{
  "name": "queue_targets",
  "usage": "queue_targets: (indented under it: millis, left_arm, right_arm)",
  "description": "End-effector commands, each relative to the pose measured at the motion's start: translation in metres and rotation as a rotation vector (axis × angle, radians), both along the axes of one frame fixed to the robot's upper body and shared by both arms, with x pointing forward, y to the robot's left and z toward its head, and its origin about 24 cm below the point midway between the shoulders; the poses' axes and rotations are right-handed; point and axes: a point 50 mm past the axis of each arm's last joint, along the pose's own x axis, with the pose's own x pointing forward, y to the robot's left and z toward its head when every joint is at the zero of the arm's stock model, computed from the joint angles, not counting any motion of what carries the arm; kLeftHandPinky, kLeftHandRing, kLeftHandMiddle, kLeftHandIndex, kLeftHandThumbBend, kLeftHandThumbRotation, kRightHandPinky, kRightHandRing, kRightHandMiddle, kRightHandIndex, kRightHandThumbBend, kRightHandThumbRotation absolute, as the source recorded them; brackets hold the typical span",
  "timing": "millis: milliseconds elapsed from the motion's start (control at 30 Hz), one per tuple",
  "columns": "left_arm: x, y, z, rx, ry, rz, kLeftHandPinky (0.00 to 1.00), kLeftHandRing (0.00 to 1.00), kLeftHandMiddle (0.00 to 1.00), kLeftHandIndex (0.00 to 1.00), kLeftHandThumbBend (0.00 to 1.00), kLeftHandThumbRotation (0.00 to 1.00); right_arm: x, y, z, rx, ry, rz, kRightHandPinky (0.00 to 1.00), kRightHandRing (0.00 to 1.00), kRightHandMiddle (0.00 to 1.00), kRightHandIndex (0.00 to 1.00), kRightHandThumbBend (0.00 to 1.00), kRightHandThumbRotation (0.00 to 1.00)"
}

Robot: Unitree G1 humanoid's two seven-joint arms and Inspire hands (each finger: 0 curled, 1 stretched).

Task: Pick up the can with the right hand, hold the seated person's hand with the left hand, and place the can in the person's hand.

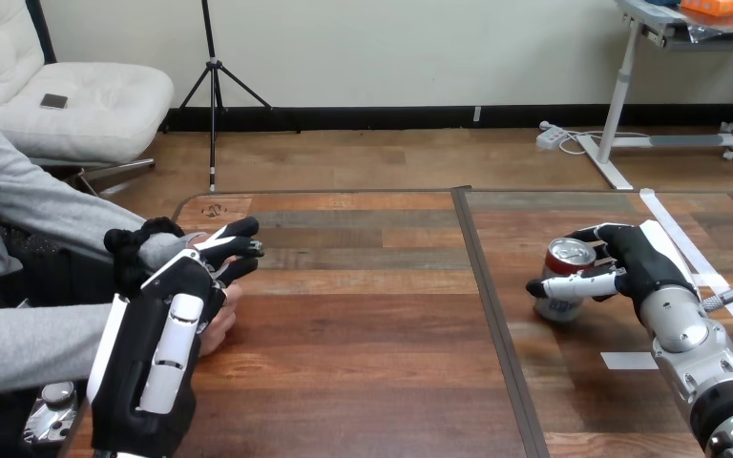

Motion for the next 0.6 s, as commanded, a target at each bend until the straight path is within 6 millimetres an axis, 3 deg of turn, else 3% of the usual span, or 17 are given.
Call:
queue_targets:
  millis: [0, 567]
  left_arm:
    - [0.0084, 0.0006, 0.0156, -0.005, -0.079, -0.001, 0.84, 0.90, 0.84, 0.63, 0.39, 0.86]
    - [0.0097, 0.0014, 0.0151, 0.004, -0.083, -0.010, 0.86, 0.90, 0.83, 0.62, 0.44, 0.87]
  right_arm:
    - [0.0177, 0.0093, 0.0267, -0.020, -0.109, 0.038, 0.53, 0.60, 0.65, 0.67, 0.81, 0.00]
    - [0.0176, 0.0057, 0.0281, -0.055, -0.111, 0.028, 0.50, 0.56, 0.59, 0.58, 0.68, 0.00]
